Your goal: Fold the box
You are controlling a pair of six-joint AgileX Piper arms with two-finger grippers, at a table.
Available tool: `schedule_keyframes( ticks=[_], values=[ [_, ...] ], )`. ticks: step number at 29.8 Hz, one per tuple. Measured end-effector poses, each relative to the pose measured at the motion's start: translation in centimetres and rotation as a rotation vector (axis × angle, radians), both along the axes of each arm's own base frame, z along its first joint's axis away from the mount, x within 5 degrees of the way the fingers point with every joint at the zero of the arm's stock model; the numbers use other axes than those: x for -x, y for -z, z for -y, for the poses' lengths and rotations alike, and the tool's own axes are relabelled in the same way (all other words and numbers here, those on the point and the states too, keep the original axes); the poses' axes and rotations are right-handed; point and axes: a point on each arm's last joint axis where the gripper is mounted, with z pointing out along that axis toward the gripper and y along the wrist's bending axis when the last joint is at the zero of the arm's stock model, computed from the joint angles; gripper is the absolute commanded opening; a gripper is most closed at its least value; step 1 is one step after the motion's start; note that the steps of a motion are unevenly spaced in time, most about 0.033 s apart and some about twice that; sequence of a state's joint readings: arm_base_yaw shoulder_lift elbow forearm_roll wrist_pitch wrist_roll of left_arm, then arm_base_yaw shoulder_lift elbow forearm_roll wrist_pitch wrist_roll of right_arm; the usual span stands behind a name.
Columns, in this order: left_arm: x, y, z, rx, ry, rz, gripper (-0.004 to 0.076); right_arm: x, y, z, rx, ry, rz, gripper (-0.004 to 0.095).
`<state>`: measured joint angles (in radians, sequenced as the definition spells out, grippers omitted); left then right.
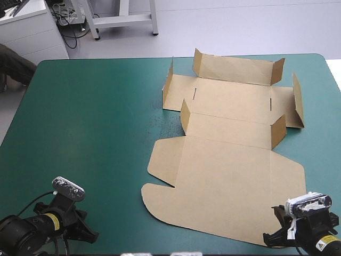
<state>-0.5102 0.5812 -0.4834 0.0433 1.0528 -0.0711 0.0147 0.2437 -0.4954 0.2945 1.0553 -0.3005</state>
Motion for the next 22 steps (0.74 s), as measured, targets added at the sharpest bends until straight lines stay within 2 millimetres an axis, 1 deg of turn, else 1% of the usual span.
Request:
schedule_keyframes(
  ticks=[2, 4, 5, 6, 7, 10, 15, 19, 22],
  values=[
    [0.0, 0.0, 0.0, 0.001, -0.002, 0.000, -0.0032, 0.0, 0.0, 0.0, -0.001, 0.001, 0.000, 0.0542],
    [0.0, 0.0, 0.0, 0.001, -0.003, -0.001, -0.0032, 0.0, 0.0, 0.0, -0.006, 0.005, -0.002, 0.0701],
    [0.0, 0.0, 0.0, 0.001, -0.003, -0.001, -0.0032, 0.0, 0.0, 0.0, -0.014, 0.012, -0.005, 0.0757],
    [0.0, 0.0, 0.0, 0.001, -0.003, -0.001, -0.0032, 0.0, 0.0, 0.0, -0.024, 0.020, -0.009, 0.0784],
    [0.0, 0.0, 0.0, 0.001, -0.003, -0.001, -0.0032, 0.0, 0.0, 0.0, -0.037, 0.030, -0.013, 0.0797],
    [0.0, 0.0, 0.0, 0.001, -0.003, -0.001, -0.0032, 0.0, 0.0, 0.0, -0.064, 0.052, -0.027, 0.0788],
    [0.0, 0.0, 0.0, 0.001, -0.003, -0.001, -0.0032, -0.3, -0.4, -0.1, -0.090, 0.074, -0.100, 0.0788],
    [0.0, 0.0, 0.0, 0.001, -0.003, -0.001, -0.0032, -1.1, -1.6, -0.1, -0.093, 0.078, -0.145, 0.0788],
    [0.0, 0.0, 0.0, 0.001, -0.003, -0.001, -0.0032, -2.1, -2.6, 0.0, -0.089, 0.089, -0.172, 0.0789]
  ],
)
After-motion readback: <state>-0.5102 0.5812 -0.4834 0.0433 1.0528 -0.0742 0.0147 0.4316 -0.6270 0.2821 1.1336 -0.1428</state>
